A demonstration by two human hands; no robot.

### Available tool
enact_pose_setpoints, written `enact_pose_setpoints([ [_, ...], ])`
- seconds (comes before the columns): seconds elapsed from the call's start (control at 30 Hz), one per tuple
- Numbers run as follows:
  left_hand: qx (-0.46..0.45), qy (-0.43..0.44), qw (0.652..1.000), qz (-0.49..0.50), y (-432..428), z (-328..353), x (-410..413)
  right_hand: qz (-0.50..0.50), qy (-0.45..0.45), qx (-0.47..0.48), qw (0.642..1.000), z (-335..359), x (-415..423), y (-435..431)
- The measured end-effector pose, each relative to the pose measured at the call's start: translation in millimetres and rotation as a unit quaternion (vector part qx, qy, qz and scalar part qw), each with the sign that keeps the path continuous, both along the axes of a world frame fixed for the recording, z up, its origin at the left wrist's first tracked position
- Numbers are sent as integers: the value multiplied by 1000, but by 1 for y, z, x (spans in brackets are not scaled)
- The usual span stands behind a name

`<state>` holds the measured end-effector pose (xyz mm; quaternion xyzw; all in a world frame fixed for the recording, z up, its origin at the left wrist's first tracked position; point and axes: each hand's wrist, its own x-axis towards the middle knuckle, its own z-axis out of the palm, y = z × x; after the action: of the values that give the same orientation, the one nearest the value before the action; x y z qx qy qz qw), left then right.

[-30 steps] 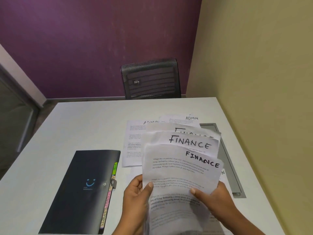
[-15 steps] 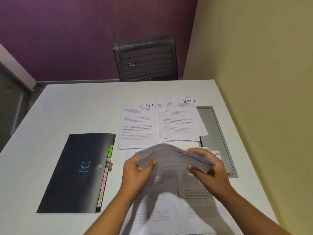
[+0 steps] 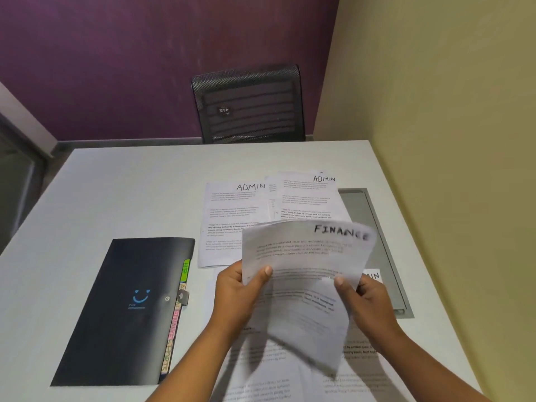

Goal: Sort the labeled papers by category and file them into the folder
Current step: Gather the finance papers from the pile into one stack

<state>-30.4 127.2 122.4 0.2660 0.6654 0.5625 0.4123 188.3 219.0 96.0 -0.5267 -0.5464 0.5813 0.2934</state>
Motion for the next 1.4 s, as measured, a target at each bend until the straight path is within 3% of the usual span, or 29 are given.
enact_pose_setpoints([
  [0.13, -49, -65, 994, -74, 6, 0, -4, -85, 61, -82, 991, -4, -9, 17],
  [0.3, -115, -86, 982, -121, 15, -12, -19, -57, 59, -117, 990, -9, -23, 46],
  [0.47, -106, -69, 992, -23, 40, -24, -30, 15, -23, -97, 995, -9, -39, 82],
  [0.6, -95, -71, 990, 69, 56, -43, -44, -41, -72, -120, 989, -25, -49, 127],
  [0.73, -77, -77, 987, 119, 65, -62, -56, -80, -213, -17, 974, -58, -51, 169],
  [0.83, -85, -91, 982, 139, 68, -83, -65, -85, -318, -20, 944, -76, -54, 192],
  [0.97, -116, -132, 973, 150, 73, -114, -78, -21, -458, -65, 886, -86, -62, 204],
  [1.1, -136, -167, 963, 163, 72, -135, -85, 1, -541, -38, 840, -88, -67, 201],
  [1.17, -144, -172, 961, 164, 69, -143, -87, 0, -514, -57, 856, -95, -65, 202],
  [1.3, -161, -164, 961, 155, 66, -154, -91, -51, -344, -103, 932, -109, -64, 206],
  [1.4, -166, -160, 962, 147, 63, -158, -92, -97, -290, -89, 948, -108, -65, 205],
])
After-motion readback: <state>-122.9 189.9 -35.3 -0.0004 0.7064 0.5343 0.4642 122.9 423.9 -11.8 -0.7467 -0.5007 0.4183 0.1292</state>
